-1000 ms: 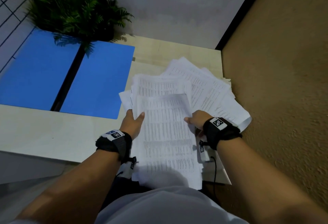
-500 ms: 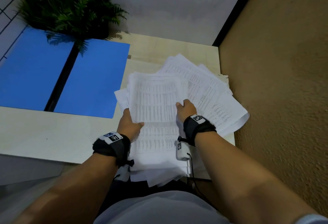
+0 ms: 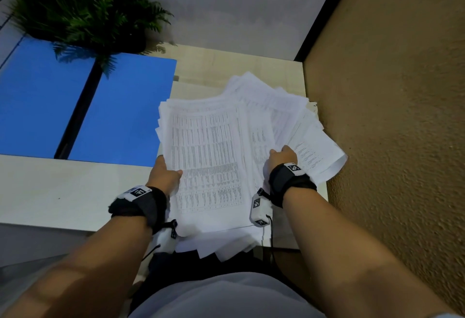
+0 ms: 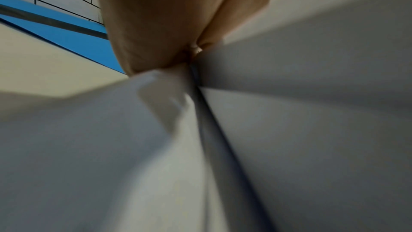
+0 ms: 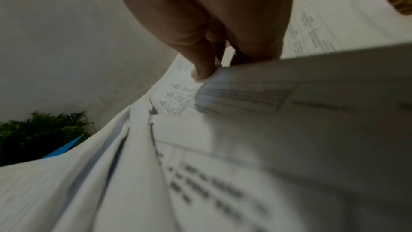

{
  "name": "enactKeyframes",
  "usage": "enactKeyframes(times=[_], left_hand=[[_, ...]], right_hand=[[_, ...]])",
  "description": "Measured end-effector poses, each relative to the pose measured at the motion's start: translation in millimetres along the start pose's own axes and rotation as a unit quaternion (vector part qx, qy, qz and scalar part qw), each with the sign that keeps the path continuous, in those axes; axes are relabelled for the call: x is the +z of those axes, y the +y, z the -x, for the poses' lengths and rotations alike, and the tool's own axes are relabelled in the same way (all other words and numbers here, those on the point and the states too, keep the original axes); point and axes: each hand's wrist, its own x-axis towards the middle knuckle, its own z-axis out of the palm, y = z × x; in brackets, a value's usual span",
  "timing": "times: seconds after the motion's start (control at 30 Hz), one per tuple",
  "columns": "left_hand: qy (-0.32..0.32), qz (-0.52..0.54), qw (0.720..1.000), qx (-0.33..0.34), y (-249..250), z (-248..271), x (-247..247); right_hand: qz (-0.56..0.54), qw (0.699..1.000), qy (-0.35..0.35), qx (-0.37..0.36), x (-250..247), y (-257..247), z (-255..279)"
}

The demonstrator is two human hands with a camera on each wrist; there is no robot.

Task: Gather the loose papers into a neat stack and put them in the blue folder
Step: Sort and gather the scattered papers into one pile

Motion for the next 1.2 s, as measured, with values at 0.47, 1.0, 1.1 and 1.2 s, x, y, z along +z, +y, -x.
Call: enactKeyframes(times=[0.47,1.0,1.1,1.2], left_hand=[[-0.001,0.022,1.000,-0.001,-1,6,1],[-0.040,0.025,0.999,0.008,21,26,4],[-0.090,0.139,0.986,-0.031,21,26,3],[-0.100,0.115,0.988,0.002,12,33,5]], right_hand=[[-0.113,0.953,0.205,-0.190,-64,-28,49],[-0.246,0.931,0.163,-0.217,-31,-28,76],[-0.211,0.961,0.121,-0.135,11,1,70],[-0.201,0.973,0.068,-0.096,36,24,55]])
